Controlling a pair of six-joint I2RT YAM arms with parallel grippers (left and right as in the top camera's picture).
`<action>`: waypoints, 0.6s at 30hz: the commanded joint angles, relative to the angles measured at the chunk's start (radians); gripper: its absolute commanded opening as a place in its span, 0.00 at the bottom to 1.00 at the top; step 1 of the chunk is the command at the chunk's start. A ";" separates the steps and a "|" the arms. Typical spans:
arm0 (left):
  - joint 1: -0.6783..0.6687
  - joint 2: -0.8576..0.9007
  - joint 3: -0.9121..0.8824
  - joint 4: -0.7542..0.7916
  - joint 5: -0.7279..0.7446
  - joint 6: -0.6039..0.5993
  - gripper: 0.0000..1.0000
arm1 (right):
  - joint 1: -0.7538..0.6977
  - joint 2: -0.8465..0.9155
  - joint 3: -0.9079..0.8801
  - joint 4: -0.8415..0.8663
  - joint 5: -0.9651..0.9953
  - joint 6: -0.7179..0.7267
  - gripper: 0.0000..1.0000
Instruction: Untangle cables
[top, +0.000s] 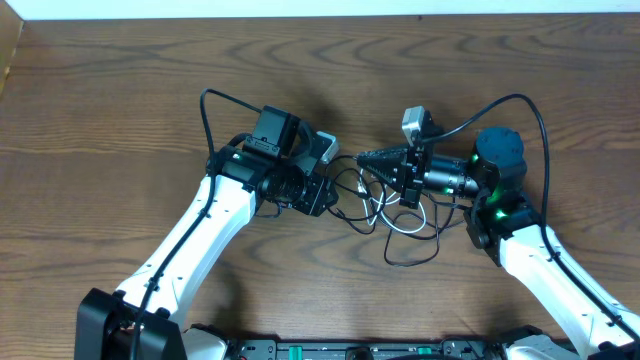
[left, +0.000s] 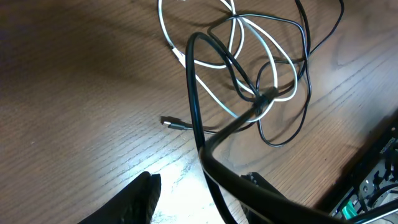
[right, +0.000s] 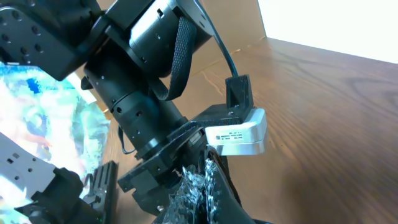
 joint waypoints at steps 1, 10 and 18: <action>-0.001 0.004 0.009 0.003 -0.012 -0.010 0.46 | 0.003 0.000 0.008 0.023 -0.017 0.040 0.01; -0.001 0.004 0.009 0.078 -0.002 -0.137 0.42 | 0.002 0.000 0.008 0.027 0.017 0.096 0.01; -0.001 0.004 0.009 0.116 -0.002 -0.355 0.41 | -0.020 0.000 0.008 0.027 0.215 0.291 0.01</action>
